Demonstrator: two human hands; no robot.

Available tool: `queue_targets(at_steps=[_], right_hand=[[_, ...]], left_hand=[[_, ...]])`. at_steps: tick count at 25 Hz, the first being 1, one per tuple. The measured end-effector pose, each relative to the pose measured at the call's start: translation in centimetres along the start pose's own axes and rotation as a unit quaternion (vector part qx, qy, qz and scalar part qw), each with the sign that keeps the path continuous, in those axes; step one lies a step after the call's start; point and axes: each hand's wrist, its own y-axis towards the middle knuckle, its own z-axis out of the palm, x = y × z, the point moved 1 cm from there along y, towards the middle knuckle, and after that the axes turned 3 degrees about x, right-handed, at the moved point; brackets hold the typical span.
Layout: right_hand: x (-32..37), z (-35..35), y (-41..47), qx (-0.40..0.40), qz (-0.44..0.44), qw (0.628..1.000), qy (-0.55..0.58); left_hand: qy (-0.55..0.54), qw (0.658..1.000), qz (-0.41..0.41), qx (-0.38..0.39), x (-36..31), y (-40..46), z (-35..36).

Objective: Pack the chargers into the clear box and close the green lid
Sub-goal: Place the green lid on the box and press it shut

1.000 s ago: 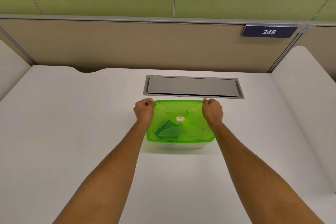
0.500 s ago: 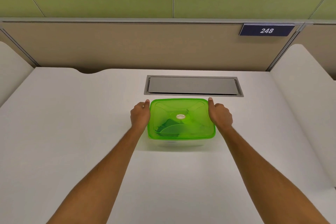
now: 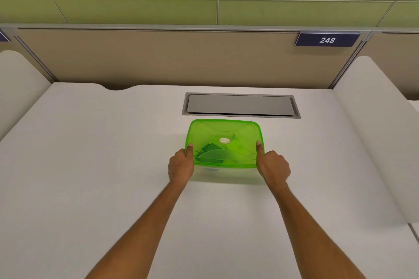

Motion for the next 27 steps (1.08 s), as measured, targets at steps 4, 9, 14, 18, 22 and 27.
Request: queue_targets(at_steps=[4, 9, 14, 18, 22, 27], right_hand=[[-0.1, 0.2, 0.1, -0.008, 0.007, 0.999, 0.043], [0.0, 0.0, -0.4, -0.009, 0.008, 0.997, 0.082], [-0.6, 0.1, -1.8, 0.037, 0.055, 0.993, 0.100], [-0.6, 0.6, -2.2, 0.053, 0.076, 0.981, 0.172], [-0.5, 1.0, -2.2, 0.032, 0.091, 0.971, 0.219], [-0.4, 1.5, -2.5, 0.004, 0.091, 0.957, 0.274]], left_hand=[[-0.035, 0.999, 0.001, -0.020, 0.0, -0.3, 0.3], [-0.054, 0.998, 0.001, -0.030, 0.3, -0.3, 0.4], [-0.053, 0.997, -0.017, -0.052, 0.4, -0.5, 0.8], [-0.062, 0.997, -0.015, -0.052, 0.4, -0.6, 0.9], [-0.073, 0.996, -0.012, -0.057, 0.4, -0.7, 1.0], [-0.079, 0.995, -0.009, -0.062, 0.3, -0.7, 1.0]])
